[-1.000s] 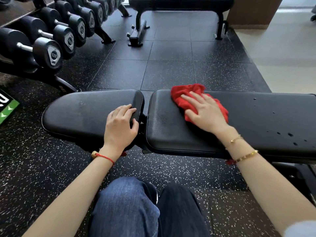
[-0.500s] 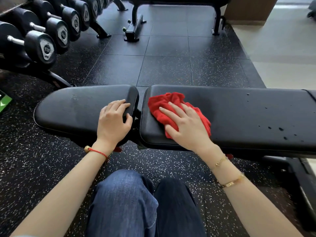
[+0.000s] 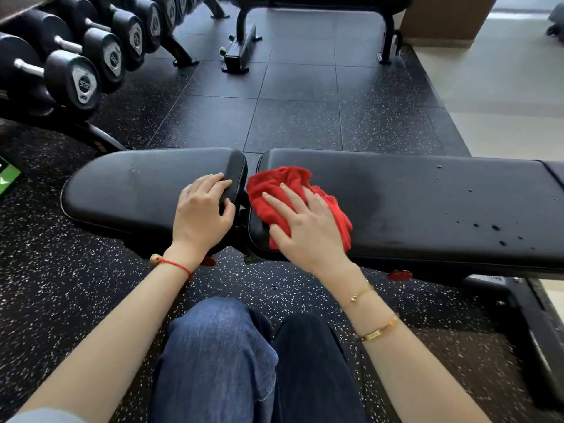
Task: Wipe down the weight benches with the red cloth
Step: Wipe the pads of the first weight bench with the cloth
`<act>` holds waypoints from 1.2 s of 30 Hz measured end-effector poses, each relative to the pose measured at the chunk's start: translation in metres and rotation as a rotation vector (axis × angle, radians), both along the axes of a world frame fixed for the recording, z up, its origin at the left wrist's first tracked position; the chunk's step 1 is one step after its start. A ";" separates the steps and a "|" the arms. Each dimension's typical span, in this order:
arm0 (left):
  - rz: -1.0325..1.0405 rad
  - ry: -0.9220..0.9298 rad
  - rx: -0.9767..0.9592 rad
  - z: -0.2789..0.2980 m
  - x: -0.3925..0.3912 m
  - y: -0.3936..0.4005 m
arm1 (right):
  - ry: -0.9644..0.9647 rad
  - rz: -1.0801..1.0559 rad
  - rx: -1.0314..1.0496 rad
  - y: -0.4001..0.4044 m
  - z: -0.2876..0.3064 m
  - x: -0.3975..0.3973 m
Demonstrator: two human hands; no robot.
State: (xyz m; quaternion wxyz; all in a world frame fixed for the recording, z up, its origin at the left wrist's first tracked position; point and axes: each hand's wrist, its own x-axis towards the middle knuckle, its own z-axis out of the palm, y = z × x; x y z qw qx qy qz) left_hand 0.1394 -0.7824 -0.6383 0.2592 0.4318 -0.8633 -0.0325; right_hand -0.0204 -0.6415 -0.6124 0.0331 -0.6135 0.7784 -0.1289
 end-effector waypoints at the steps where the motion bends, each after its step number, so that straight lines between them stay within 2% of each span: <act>1: -0.009 -0.003 0.002 0.000 0.001 0.000 | -0.001 0.007 -0.007 0.004 0.000 -0.008; 6: -0.027 -0.026 0.022 0.000 0.003 -0.004 | 0.026 -0.162 -0.007 0.013 -0.001 -0.081; 11: -0.007 -0.037 0.007 0.002 0.002 -0.002 | 0.015 -0.304 0.103 -0.047 0.007 -0.120; 15: 0.022 -0.042 0.014 0.003 0.005 0.002 | -0.005 -0.176 0.091 -0.081 0.009 -0.084; 21: 0.049 -0.070 -0.047 -0.002 0.005 0.005 | 0.006 0.137 0.004 -0.023 0.002 -0.051; 24: 0.062 -0.065 -0.083 -0.004 0.004 0.007 | -0.003 0.083 -0.023 -0.012 0.000 -0.080; 29: 0.084 -0.056 -0.079 -0.003 0.001 0.006 | 0.036 -0.137 0.040 -0.078 0.007 -0.107; 32: 0.094 -0.058 -0.076 -0.003 0.002 0.006 | 0.012 -0.066 0.064 -0.099 0.008 -0.078; 36: 0.100 -0.057 -0.078 -0.002 0.001 0.005 | 0.003 0.150 0.018 -0.059 0.004 -0.035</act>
